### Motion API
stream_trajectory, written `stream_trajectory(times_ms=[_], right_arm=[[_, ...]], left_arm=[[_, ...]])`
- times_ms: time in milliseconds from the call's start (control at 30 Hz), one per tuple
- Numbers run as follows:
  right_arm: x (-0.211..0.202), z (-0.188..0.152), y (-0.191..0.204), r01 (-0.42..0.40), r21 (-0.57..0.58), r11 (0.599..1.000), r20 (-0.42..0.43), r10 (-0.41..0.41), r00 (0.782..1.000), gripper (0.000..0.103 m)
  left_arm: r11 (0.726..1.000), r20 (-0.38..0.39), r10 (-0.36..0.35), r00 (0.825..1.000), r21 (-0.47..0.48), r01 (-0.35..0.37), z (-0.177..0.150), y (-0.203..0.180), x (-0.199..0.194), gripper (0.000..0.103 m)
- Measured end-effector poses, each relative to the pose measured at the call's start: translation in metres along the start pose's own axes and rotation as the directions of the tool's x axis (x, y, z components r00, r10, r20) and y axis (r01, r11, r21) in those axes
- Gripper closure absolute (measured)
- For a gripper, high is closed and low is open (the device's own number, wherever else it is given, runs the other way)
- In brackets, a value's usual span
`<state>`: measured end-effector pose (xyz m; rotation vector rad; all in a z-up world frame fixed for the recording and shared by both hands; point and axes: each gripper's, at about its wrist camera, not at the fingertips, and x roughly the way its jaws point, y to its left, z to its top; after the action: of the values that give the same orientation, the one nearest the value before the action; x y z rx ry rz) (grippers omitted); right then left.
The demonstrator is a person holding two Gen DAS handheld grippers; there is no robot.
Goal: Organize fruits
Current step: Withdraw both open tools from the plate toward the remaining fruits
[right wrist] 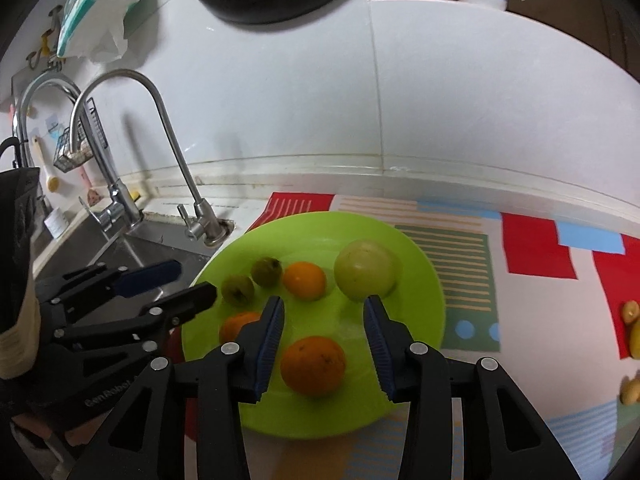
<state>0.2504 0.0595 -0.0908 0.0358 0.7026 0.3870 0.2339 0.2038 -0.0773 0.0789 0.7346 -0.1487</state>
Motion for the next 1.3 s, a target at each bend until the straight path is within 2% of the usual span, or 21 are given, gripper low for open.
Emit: stream_trajectory(times_ms=[67, 367, 567, 633, 700, 800, 1000, 1300], right_arm=[[-0.008, -0.002, -0.001, 0.011, 0.003, 1.000, 0.005, -0.011, 1.000, 0.061], [-0.062, -0.014, -0.006, 0.082, 0.037, 0.996, 0.072, -0.084, 0.994, 0.043], [-0.099, -0.026, -0.007, 0.145, 0.046, 0.988, 0.114, -0.150, 0.982, 0.033], [-0.110, -0.031, -0.009, 0.159, 0.057, 0.986, 0.122, -0.165, 0.979, 0.031], [-0.120, -0.035, -0.012, 0.174, 0.067, 0.982, 0.131, -0.182, 0.975, 0.028], [-0.137, -0.042, -0.018, 0.205, 0.084, 0.975, 0.155, -0.216, 0.964, 0.025], [-0.168, -0.052, -0.039, 0.239, 0.114, 0.964, 0.180, -0.257, 0.950, 0.025], [-0.206, -0.064, -0.078, 0.258, 0.114, 0.959, 0.201, -0.276, 0.940, 0.025]], left_arm=[[1.000, 0.010, 0.002, 1.000, 0.001, -0.002, -0.001, -0.003, -0.009, 0.056], [0.999, 0.079, 0.036, 0.996, -0.021, -0.035, -0.007, -0.018, -0.054, 0.036], [0.999, 0.118, 0.032, 0.993, -0.012, -0.031, -0.010, -0.034, -0.080, 0.028], [1.000, 0.128, 0.023, 0.992, -0.003, -0.023, -0.011, -0.041, -0.087, 0.024], [1.000, 0.145, 0.022, 0.989, 0.006, -0.024, -0.013, -0.049, -0.095, 0.016], [1.000, 0.165, 0.020, 0.986, 0.016, -0.023, -0.015, -0.061, -0.106, 0.012], [1.000, 0.189, 0.012, 0.982, 0.022, -0.016, -0.016, -0.089, -0.119, 0.009], [1.000, 0.200, 0.009, 0.980, 0.027, -0.015, -0.015, -0.140, -0.128, 0.008]])
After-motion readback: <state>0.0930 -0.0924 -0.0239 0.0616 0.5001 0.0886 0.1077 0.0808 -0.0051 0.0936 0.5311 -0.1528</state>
